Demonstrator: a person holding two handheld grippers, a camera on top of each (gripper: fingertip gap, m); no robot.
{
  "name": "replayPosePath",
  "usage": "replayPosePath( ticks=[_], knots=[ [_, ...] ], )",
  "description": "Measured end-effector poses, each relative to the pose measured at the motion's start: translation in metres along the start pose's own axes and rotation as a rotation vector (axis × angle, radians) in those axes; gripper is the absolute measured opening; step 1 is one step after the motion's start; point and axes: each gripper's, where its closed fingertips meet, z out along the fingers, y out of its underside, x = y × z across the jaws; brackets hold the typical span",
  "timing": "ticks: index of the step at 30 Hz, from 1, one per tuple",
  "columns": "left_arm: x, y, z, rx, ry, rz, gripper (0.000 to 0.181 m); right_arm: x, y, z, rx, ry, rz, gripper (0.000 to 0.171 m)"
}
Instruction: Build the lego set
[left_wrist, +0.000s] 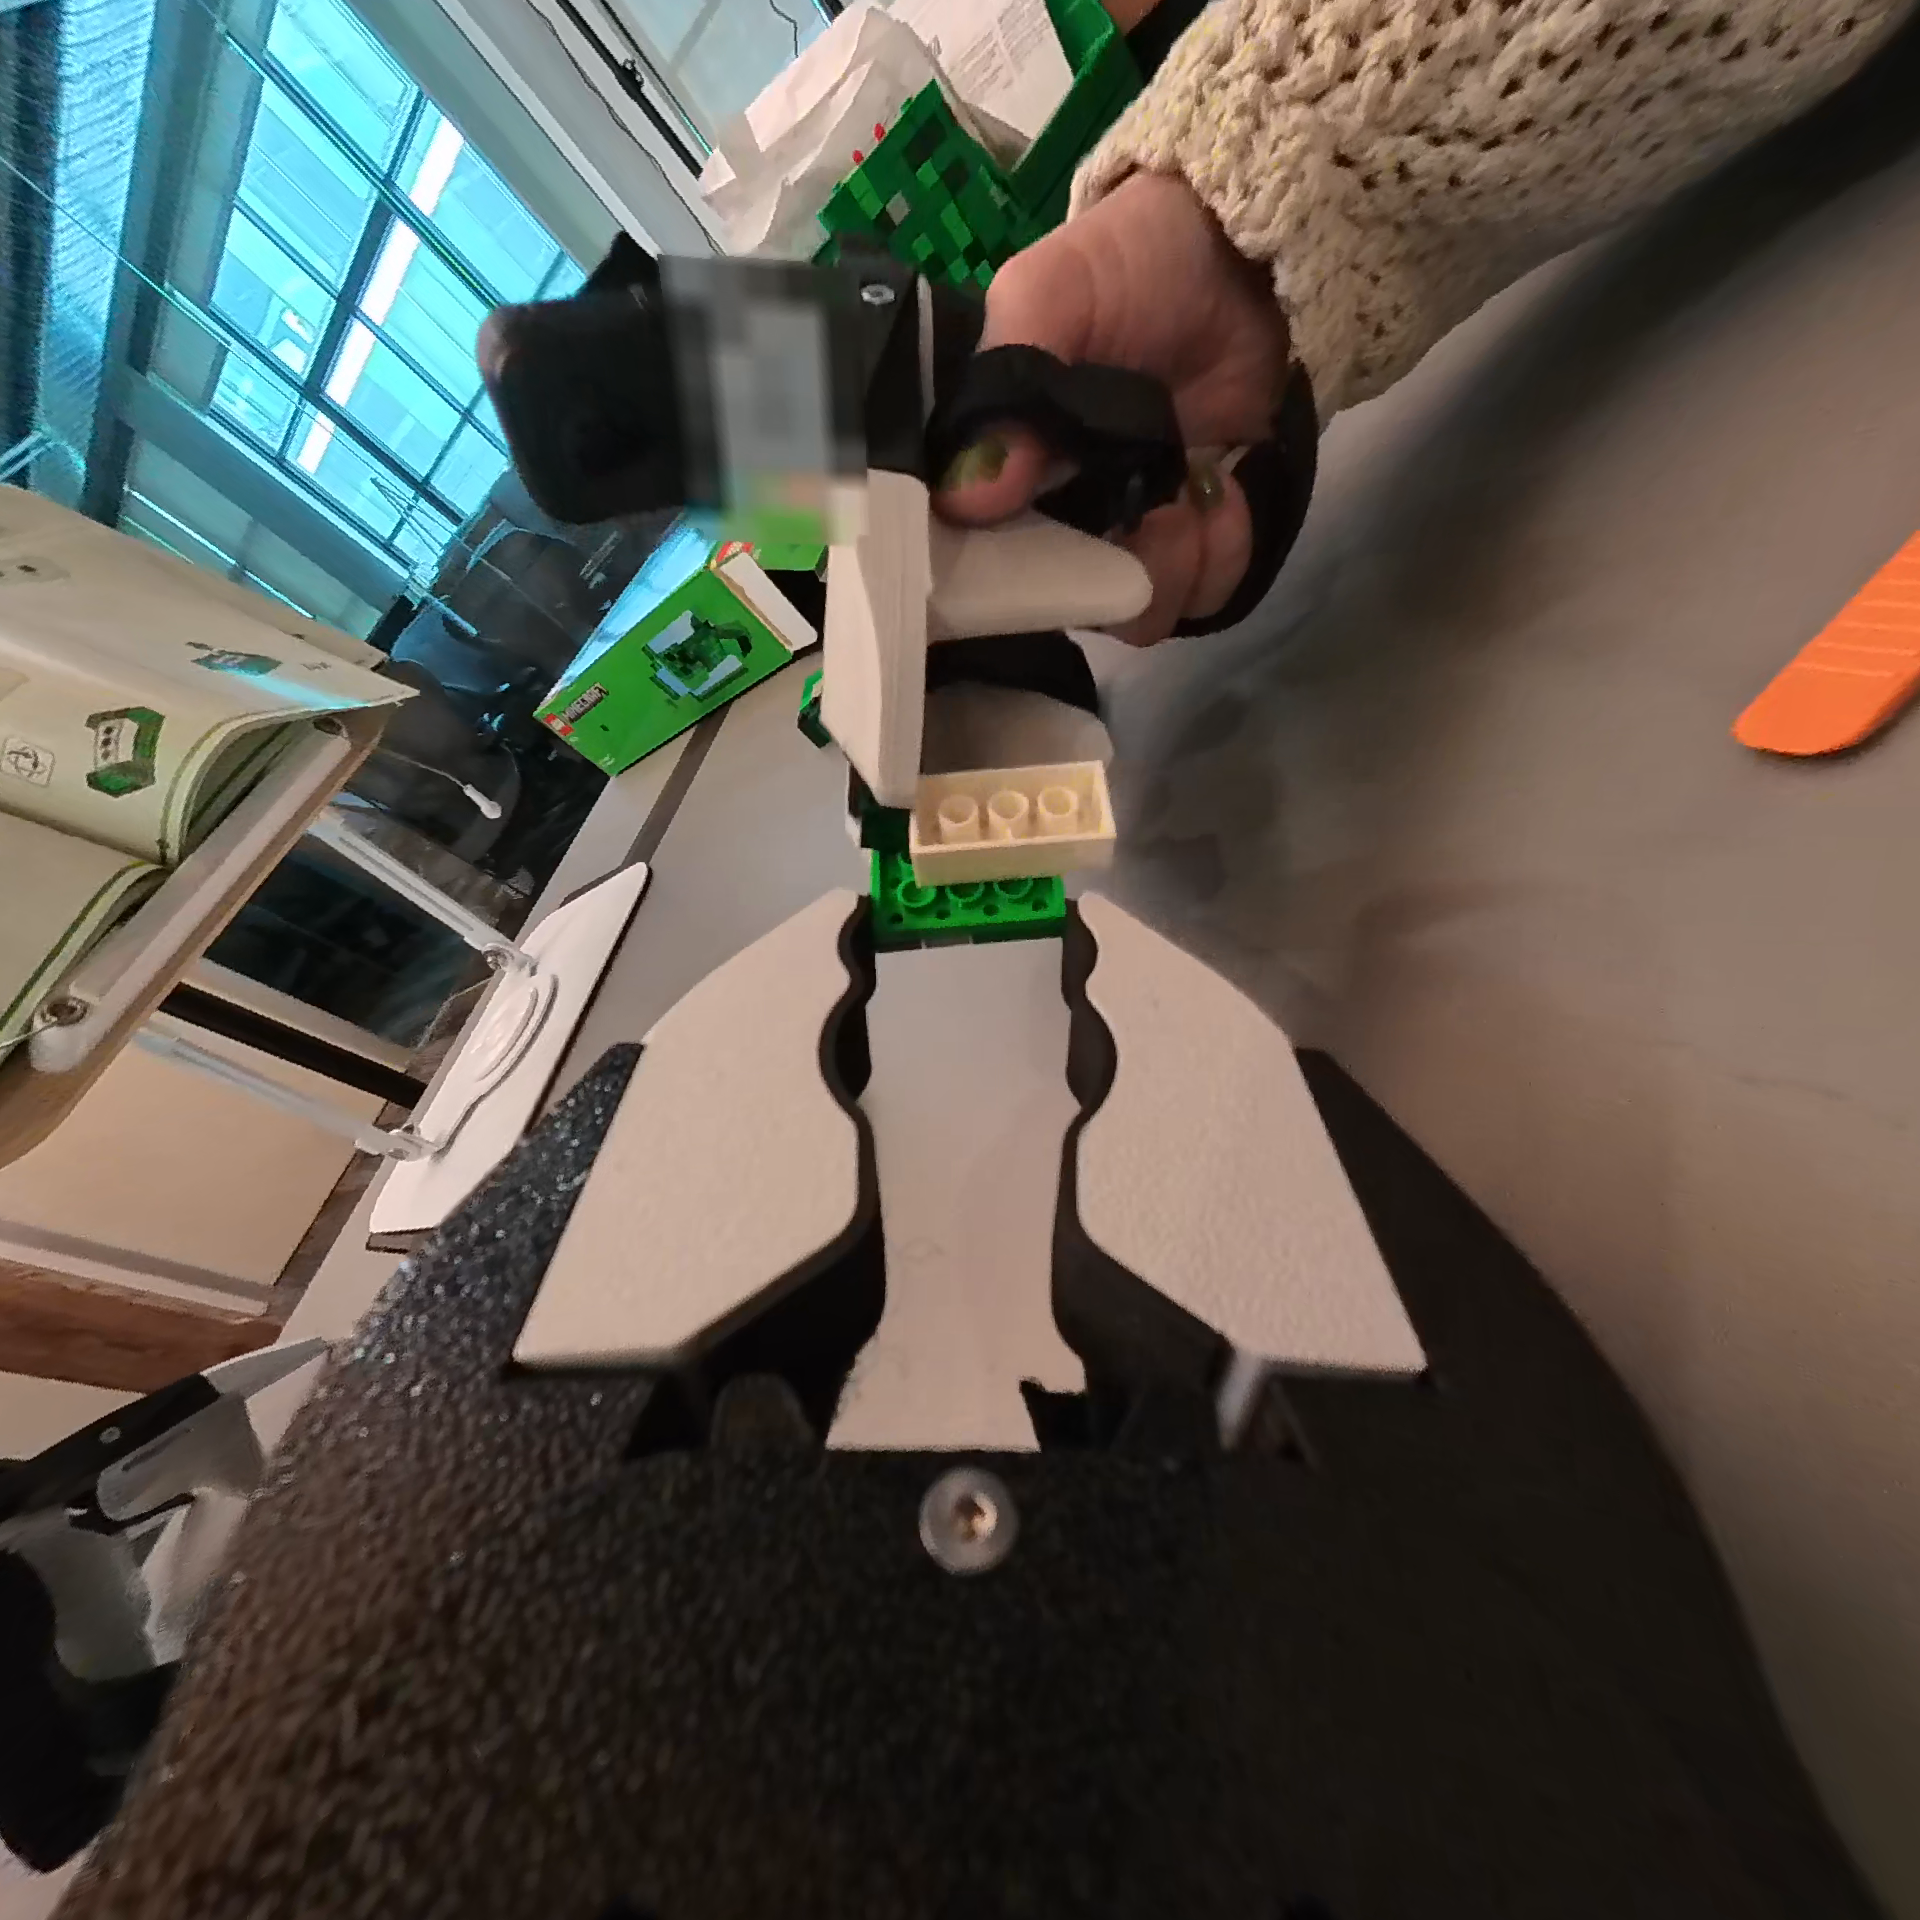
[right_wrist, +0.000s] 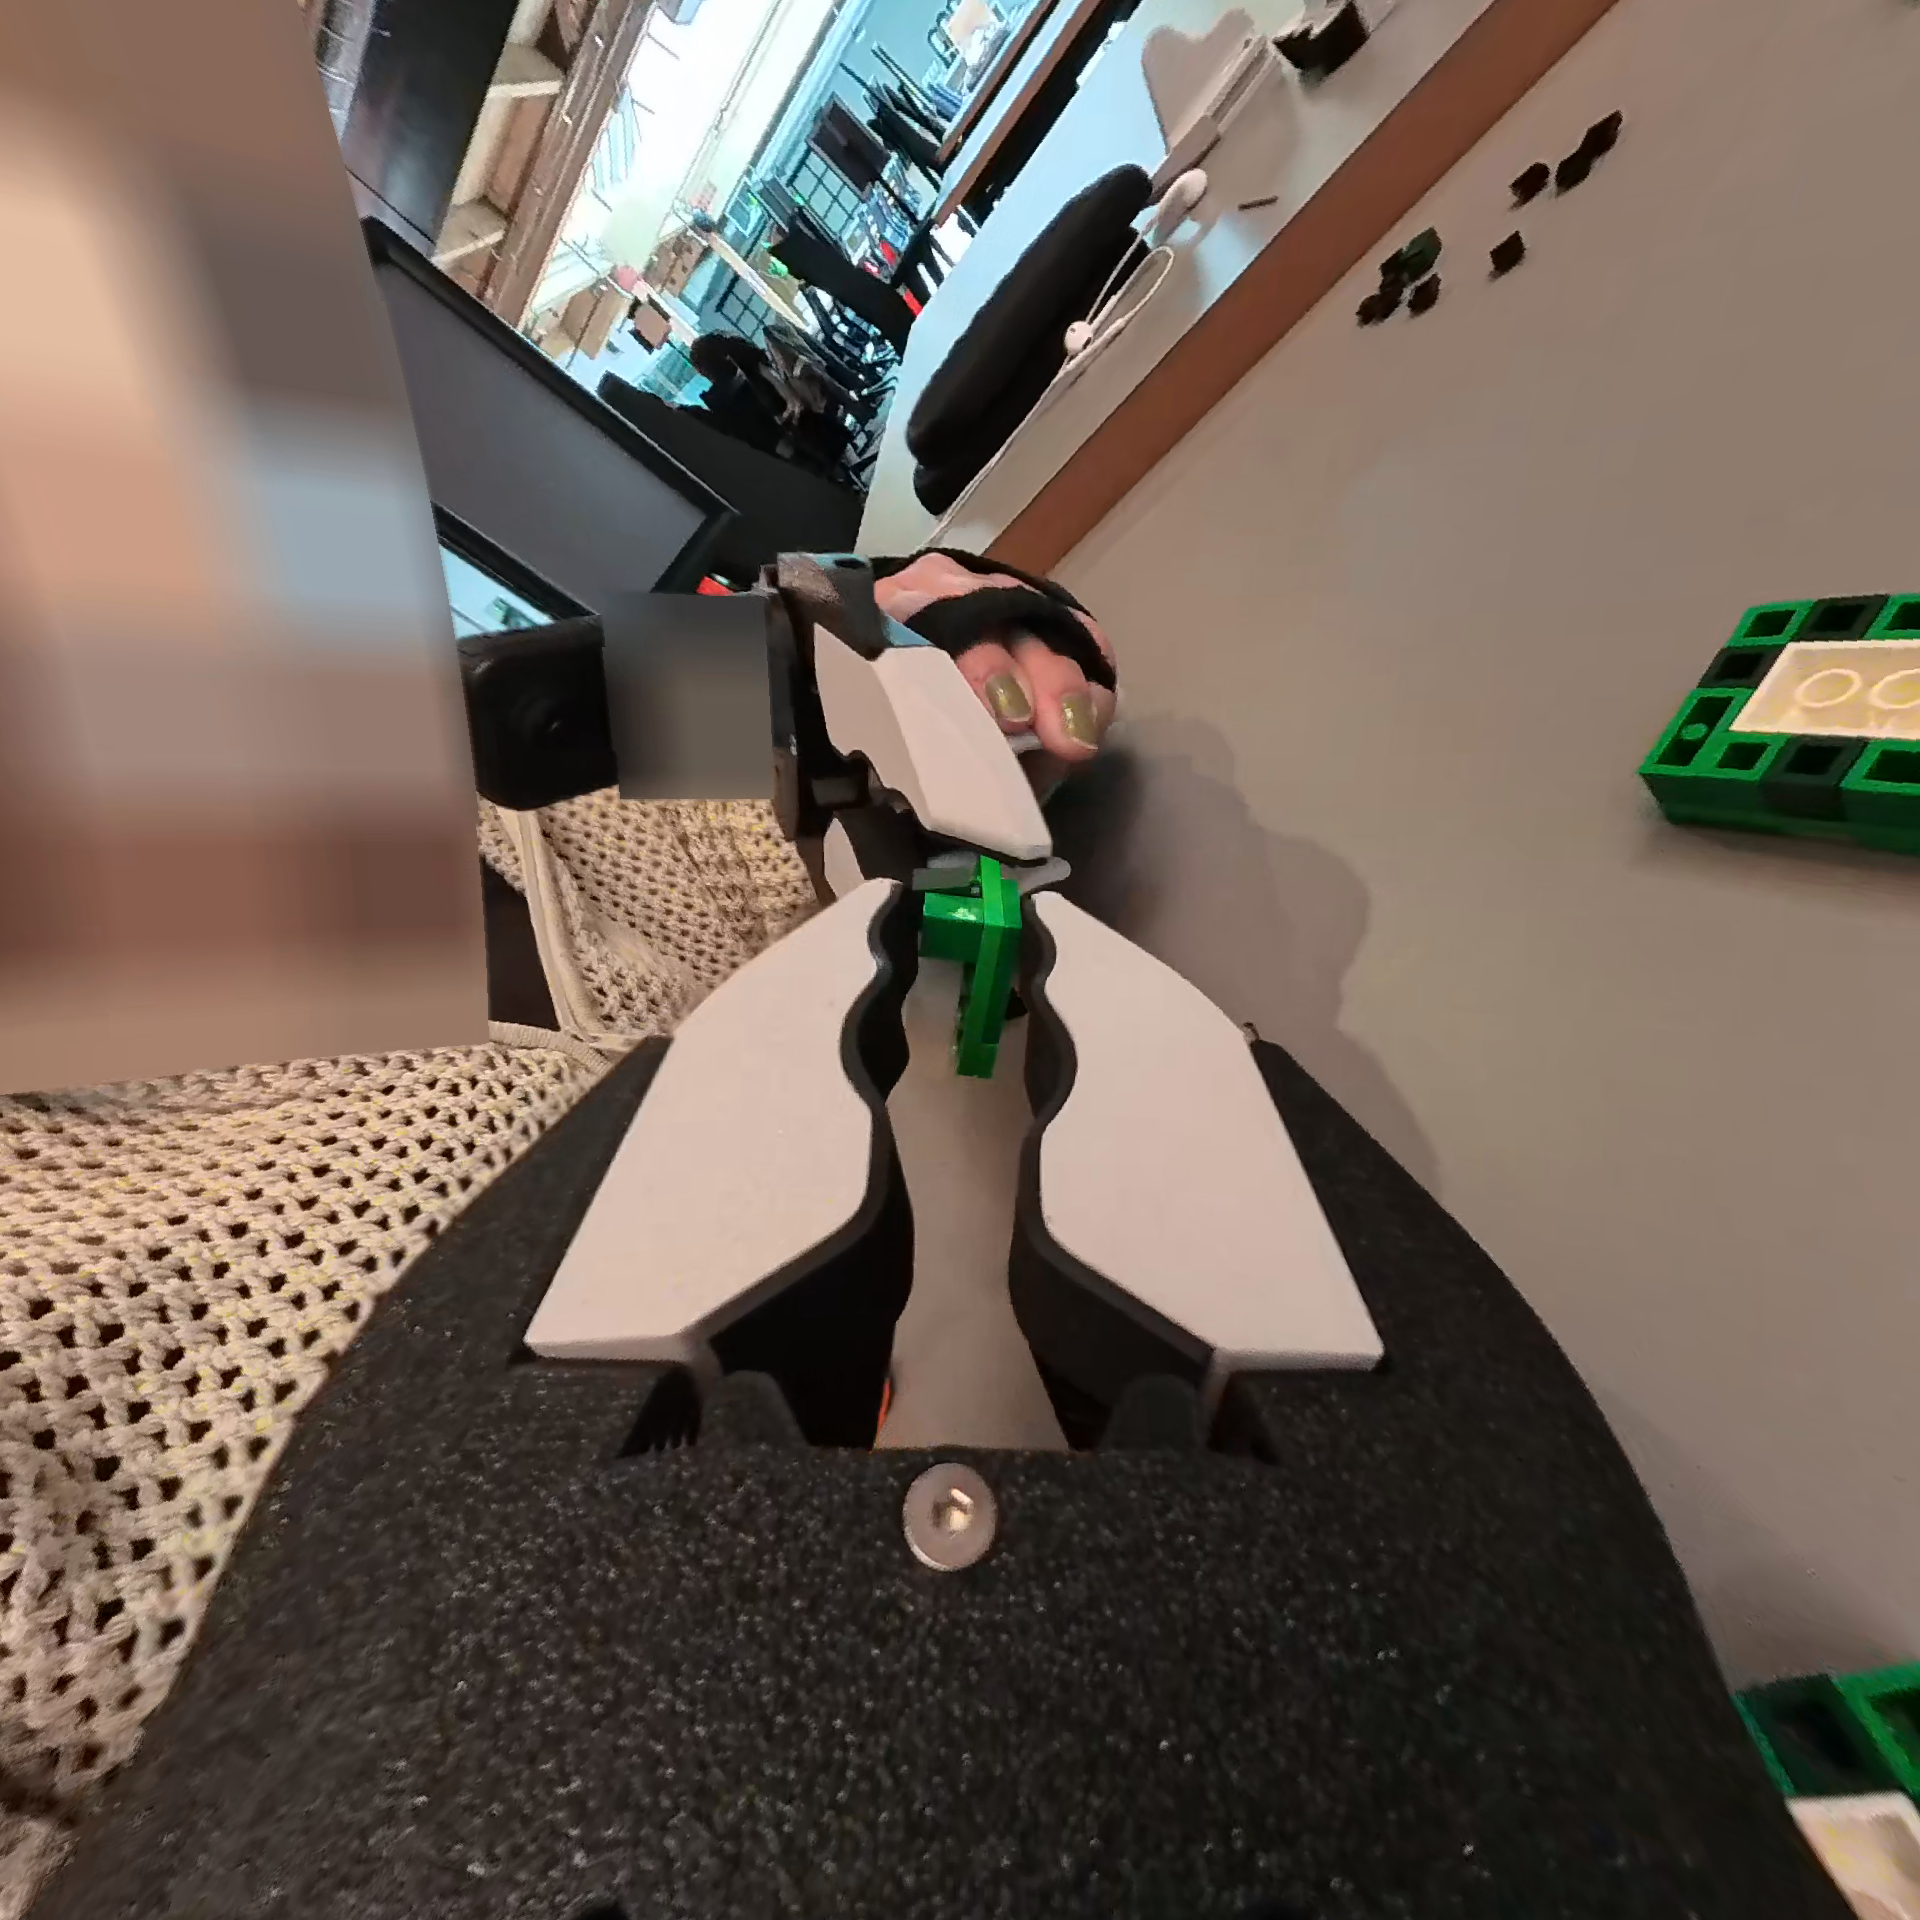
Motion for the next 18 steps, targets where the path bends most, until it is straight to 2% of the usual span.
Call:
replayPosePath(
  ticks=[11,13,18],
  knots=[
    [0.0014,-0.0029,0.0027,0.037,-0.008,-0.020,0.036,-0.0039,0.0035,-0.0057,-0.027,0.018,-0.114,0.018],
    [-0.0028,-0.0008,0.0013,0.029,-0.049,0.051,0.043,-0.0046,0.0031,-0.0068,-0.031,0.018,-0.122,0.018],
    [-0.0036,-0.0092,-0.0015,0.050,-0.123,0.215,0.046,-0.0071,0.0035,-0.0071,-0.028,-0.004,-0.101,0.017]
  ],
)
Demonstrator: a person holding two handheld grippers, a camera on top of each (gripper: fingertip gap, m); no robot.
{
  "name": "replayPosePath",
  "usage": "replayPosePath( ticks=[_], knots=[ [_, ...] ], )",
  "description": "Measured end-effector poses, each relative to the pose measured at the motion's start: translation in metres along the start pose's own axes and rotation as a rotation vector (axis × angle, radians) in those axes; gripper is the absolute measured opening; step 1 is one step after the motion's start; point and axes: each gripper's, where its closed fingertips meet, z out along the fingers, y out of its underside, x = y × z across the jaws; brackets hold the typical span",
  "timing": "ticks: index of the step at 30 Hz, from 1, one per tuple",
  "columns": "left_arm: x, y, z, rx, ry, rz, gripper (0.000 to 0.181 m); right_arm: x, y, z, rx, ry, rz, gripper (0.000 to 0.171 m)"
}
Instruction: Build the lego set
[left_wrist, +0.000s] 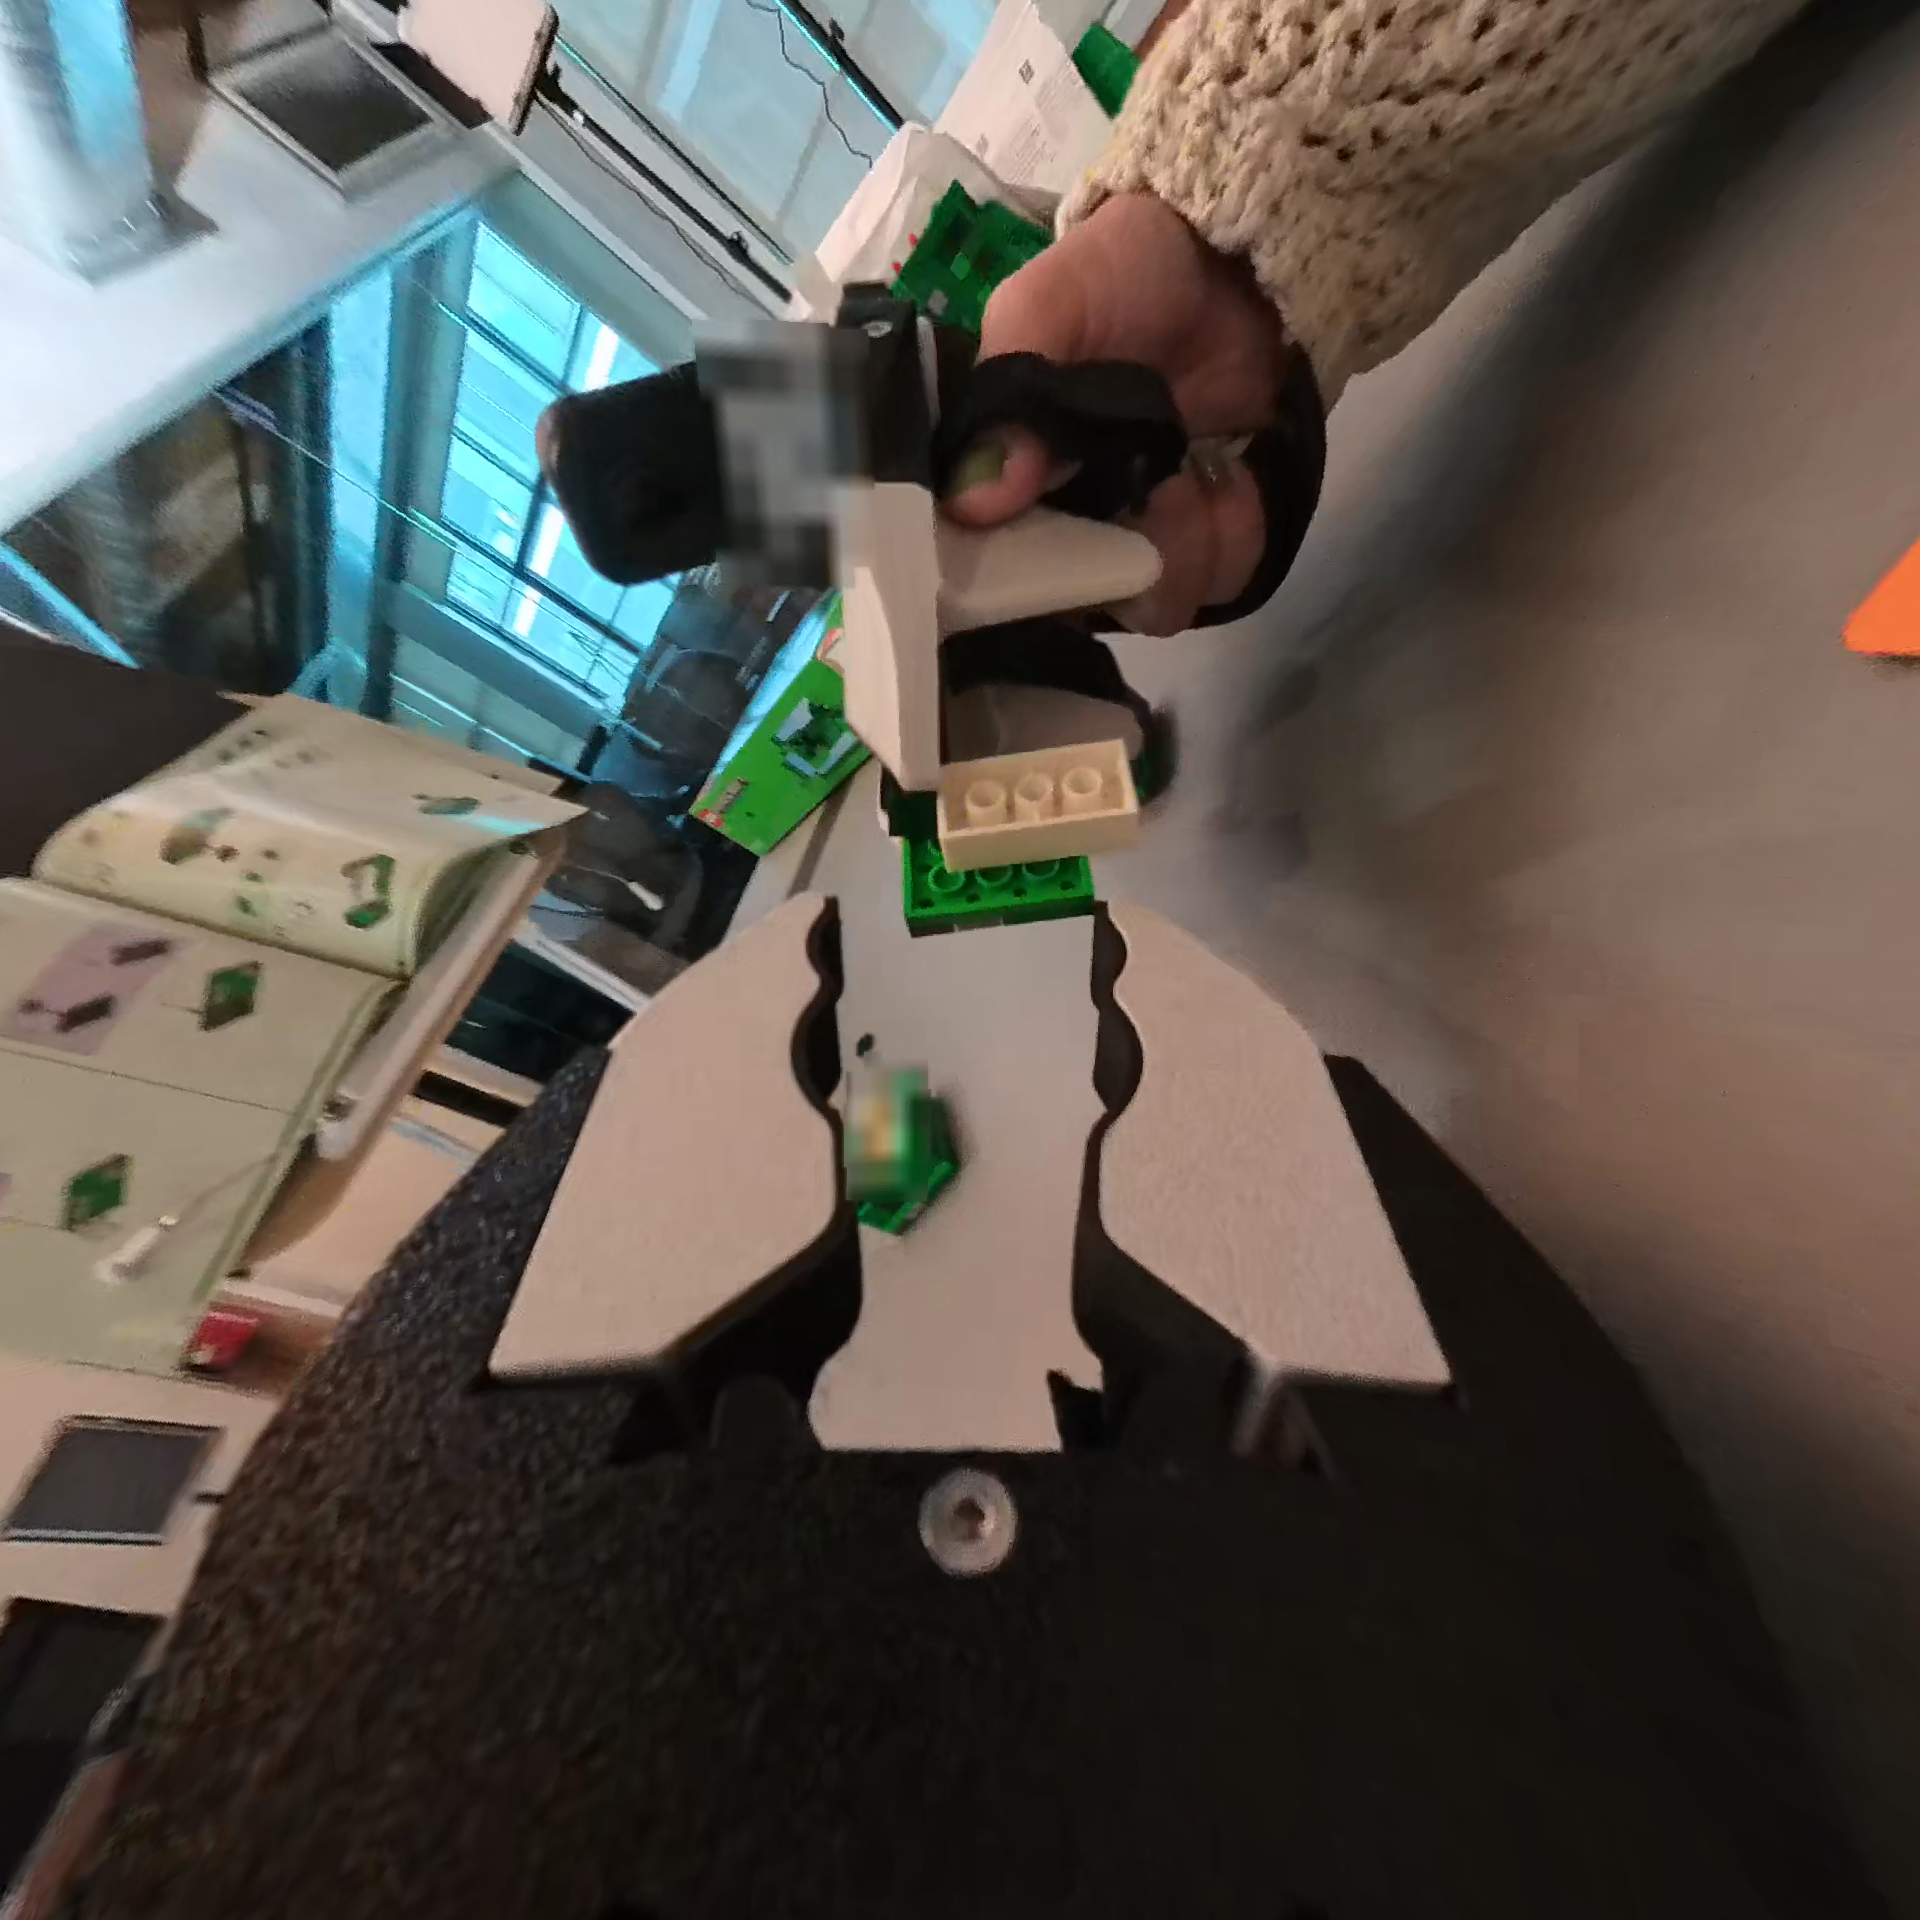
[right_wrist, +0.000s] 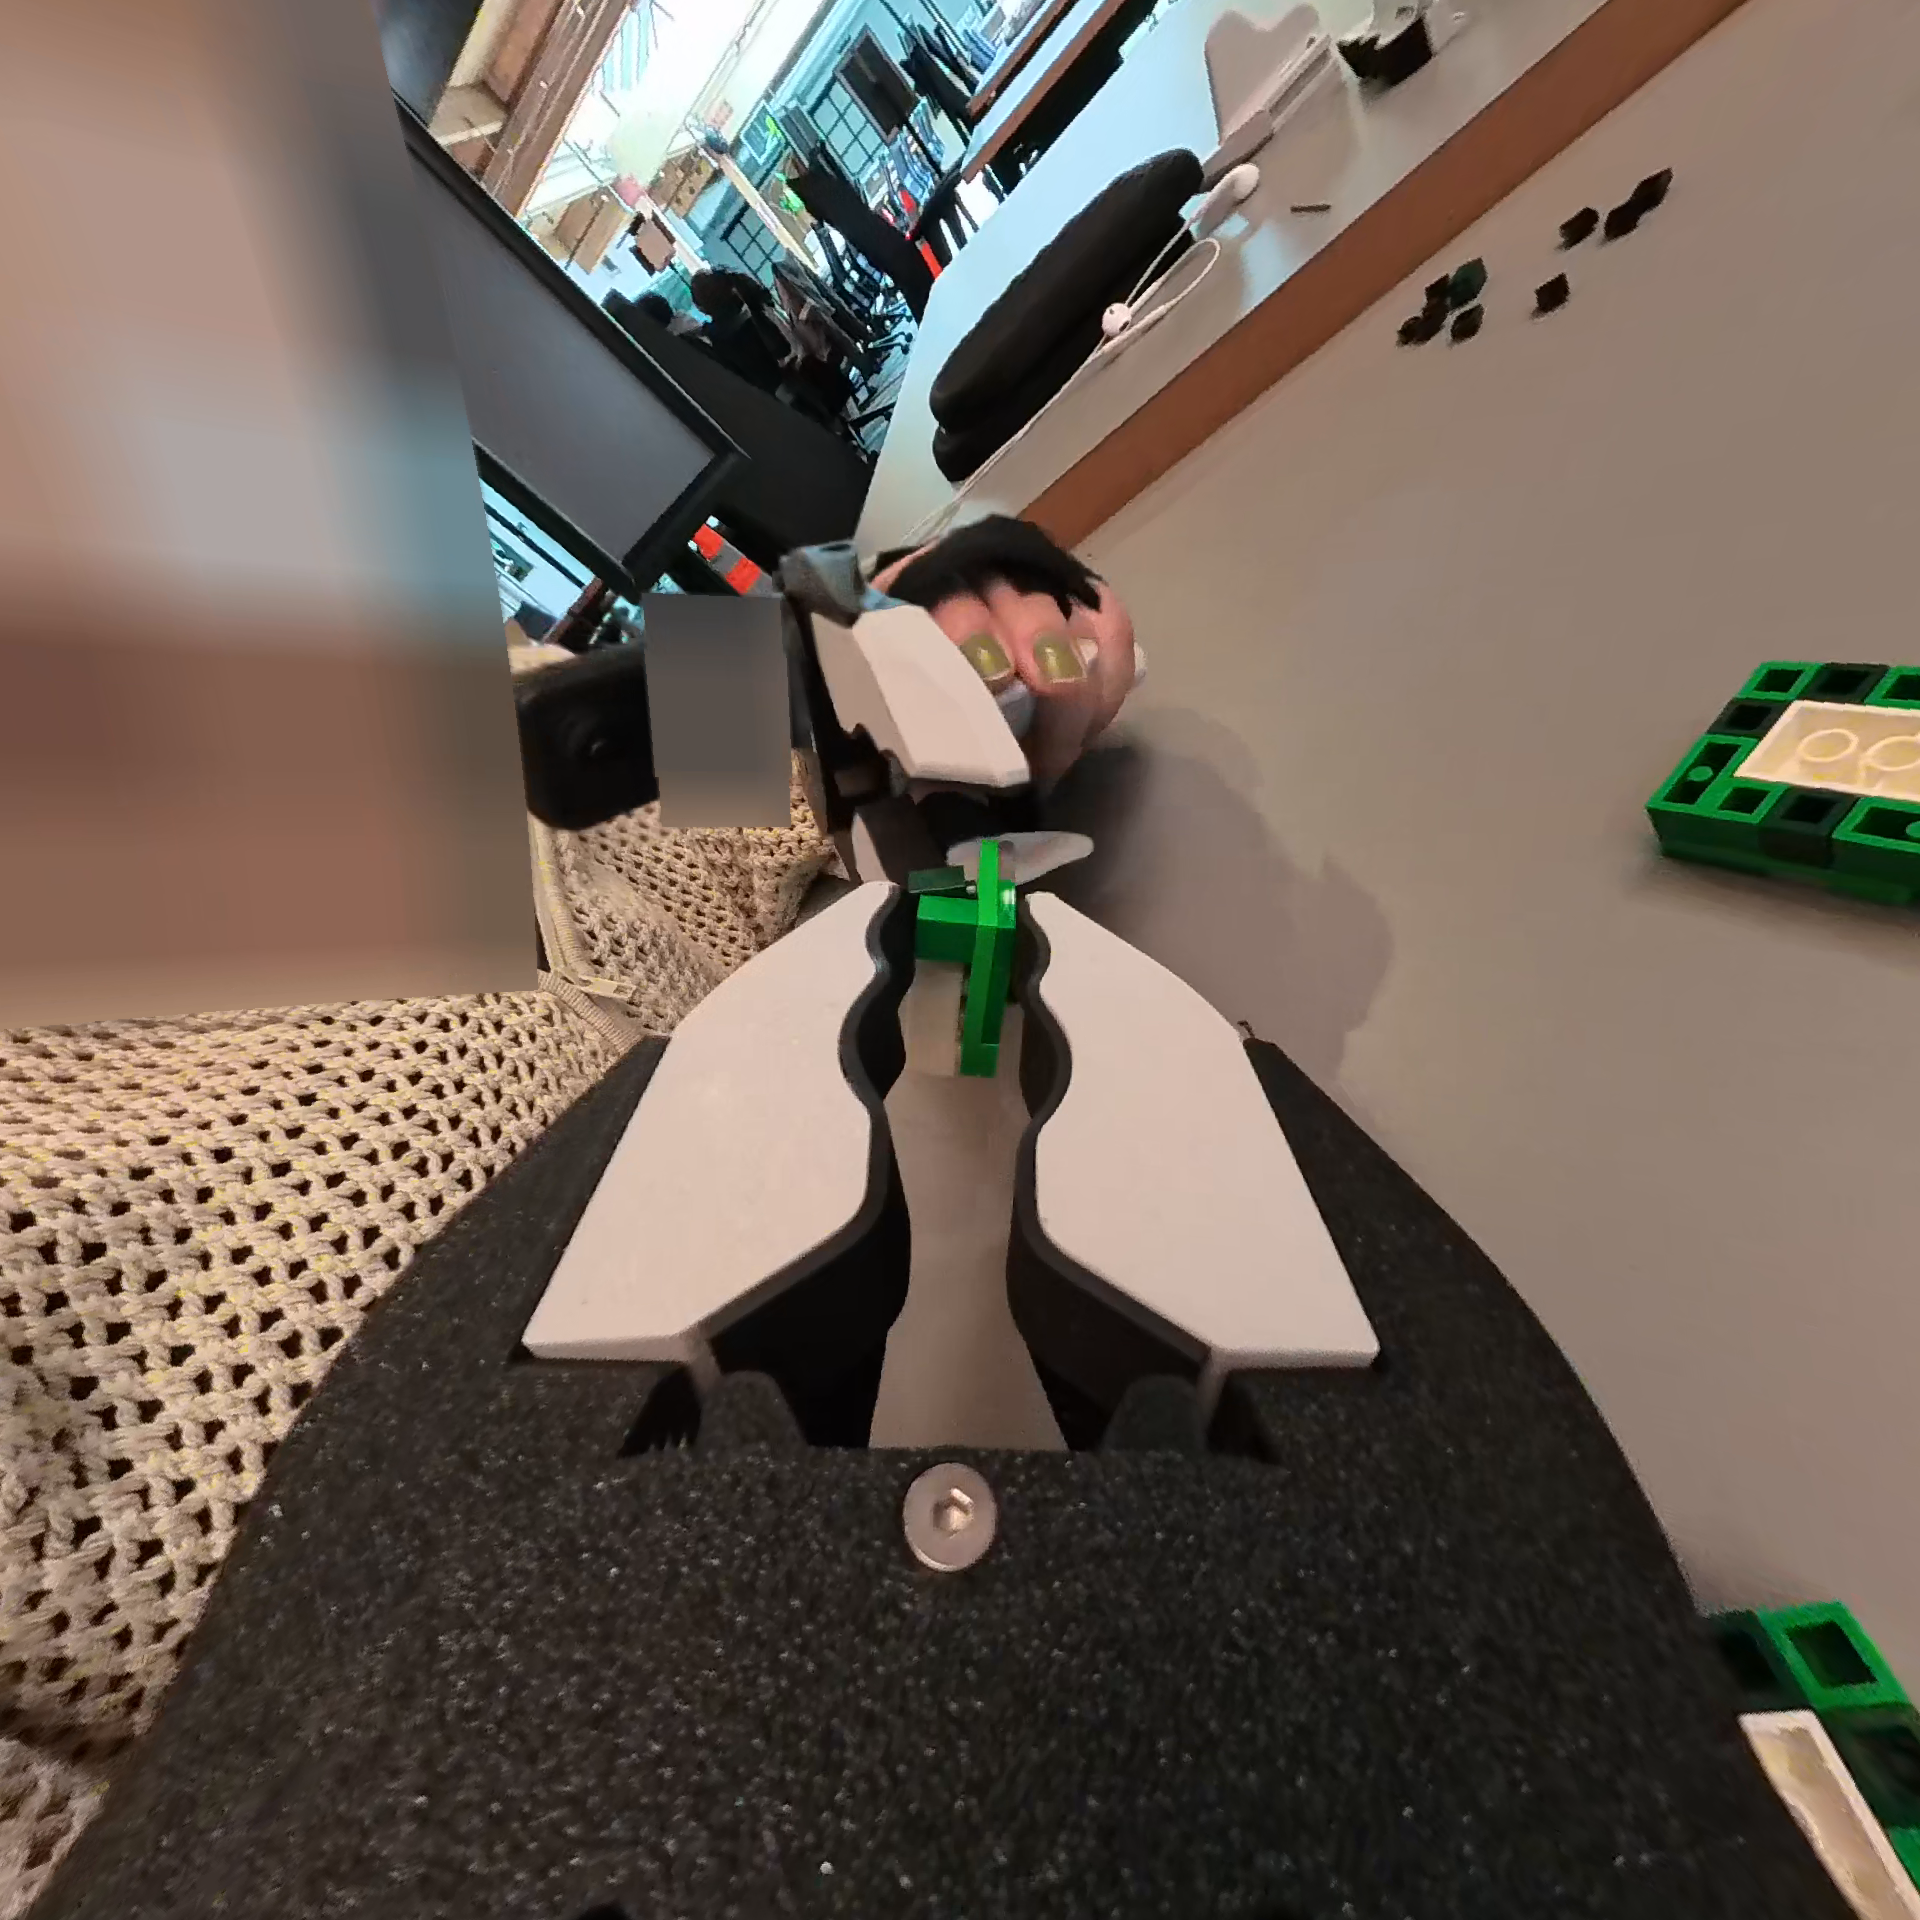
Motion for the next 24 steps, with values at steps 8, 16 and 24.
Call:
replayPosePath(
  ticks=[8,16,24],
  knots=[
    [-0.001,-0.007,-0.002,0.006,-0.063,0.134,0.033,-0.007,-0.004,0.001,0.038,-0.085,0.080,0.017],
    [-0.005,-0.008,-0.005,-0.003,-0.062,0.137,0.032,-0.009,-0.008,0.003,0.040,-0.090,0.075,0.018],
    [-0.002,-0.007,-0.003,-0.022,-0.050,0.158,0.032,-0.007,-0.012,-0.001,0.049,-0.039,0.044,0.024]
  ],
)
